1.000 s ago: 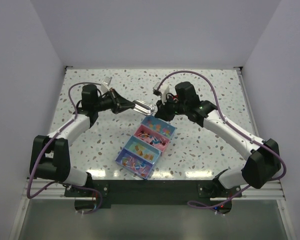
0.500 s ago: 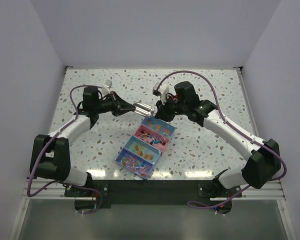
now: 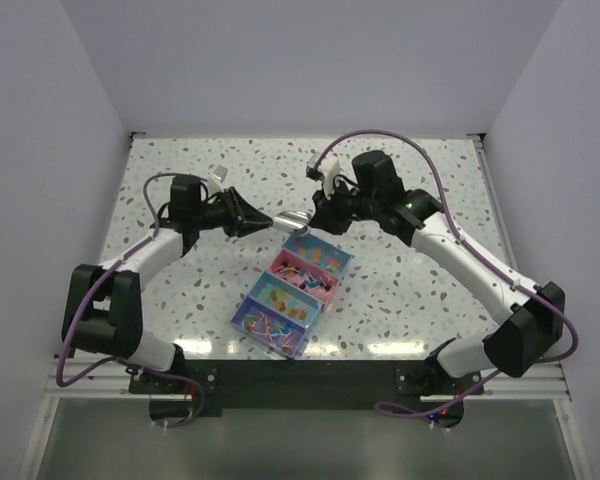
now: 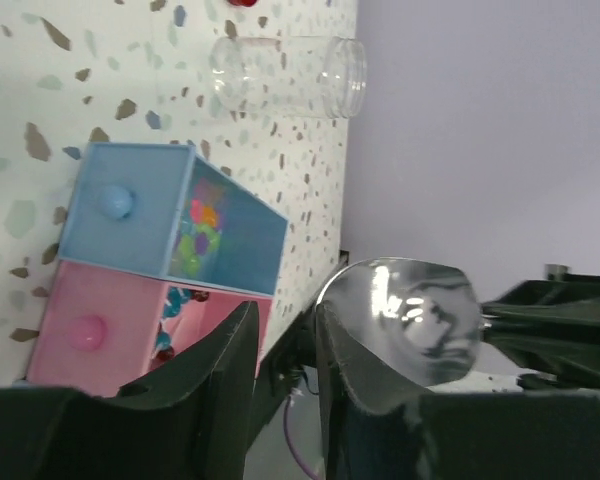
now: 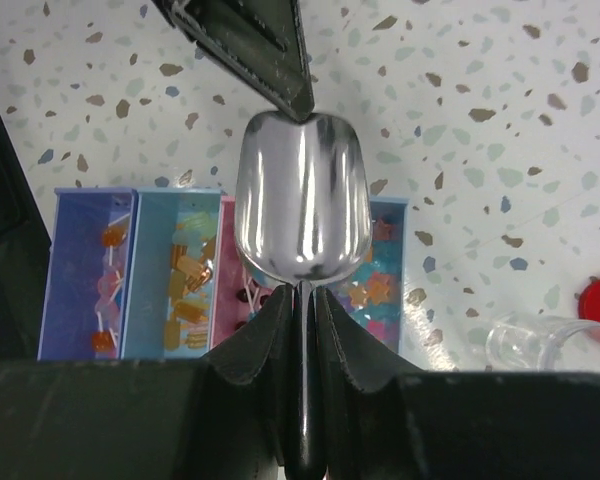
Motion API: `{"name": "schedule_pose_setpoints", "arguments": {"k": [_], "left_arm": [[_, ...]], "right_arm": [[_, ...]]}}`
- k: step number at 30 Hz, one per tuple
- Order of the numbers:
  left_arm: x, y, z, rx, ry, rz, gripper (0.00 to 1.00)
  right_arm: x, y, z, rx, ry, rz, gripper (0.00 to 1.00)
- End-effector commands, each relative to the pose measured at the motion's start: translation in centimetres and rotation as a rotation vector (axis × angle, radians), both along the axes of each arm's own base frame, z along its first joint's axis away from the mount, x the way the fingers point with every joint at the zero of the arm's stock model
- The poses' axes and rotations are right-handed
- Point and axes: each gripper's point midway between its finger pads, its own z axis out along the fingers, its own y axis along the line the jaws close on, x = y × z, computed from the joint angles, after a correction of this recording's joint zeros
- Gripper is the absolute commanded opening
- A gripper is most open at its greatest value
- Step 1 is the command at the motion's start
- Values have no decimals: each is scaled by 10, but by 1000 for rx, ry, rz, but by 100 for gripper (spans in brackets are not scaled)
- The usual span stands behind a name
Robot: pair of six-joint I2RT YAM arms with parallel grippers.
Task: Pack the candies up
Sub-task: Pick up the spatula from the center of the board, then scoop the fake candies from the storage box.
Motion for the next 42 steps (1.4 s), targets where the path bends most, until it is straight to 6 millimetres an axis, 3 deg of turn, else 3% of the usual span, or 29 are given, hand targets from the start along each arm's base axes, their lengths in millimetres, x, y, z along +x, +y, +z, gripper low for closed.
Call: {"name": "schedule_pose_setpoints", "arguments": {"k": [1, 5, 8, 12, 16, 23, 29, 42], "left_arm": [[4, 17, -30, 148, 52, 36, 35], [23, 28, -19, 272, -59, 46, 52], [34, 37, -17, 373, -120, 49, 59], [39, 38, -22, 497, -185, 8, 59], [31, 7, -32, 602, -270, -131, 59], [28, -23, -51, 662, -320, -268, 54], [14, -27, -64, 703, -331, -358, 49], [-28, -15, -77, 705, -286, -426, 45]], "right_arm": [[27, -9, 57, 37, -163, -69, 0], [28, -25, 46, -61, -140, -106, 0], [25, -36, 35, -132, -108, -106, 0], [13, -54, 15, -263, -34, -90, 0], [3, -65, 6, -344, 18, -56, 0], [-11, -82, -11, -462, 128, -63, 0], [-9, -94, -25, -556, 162, -92, 0], [1, -79, -47, -666, 216, -53, 0]]}}
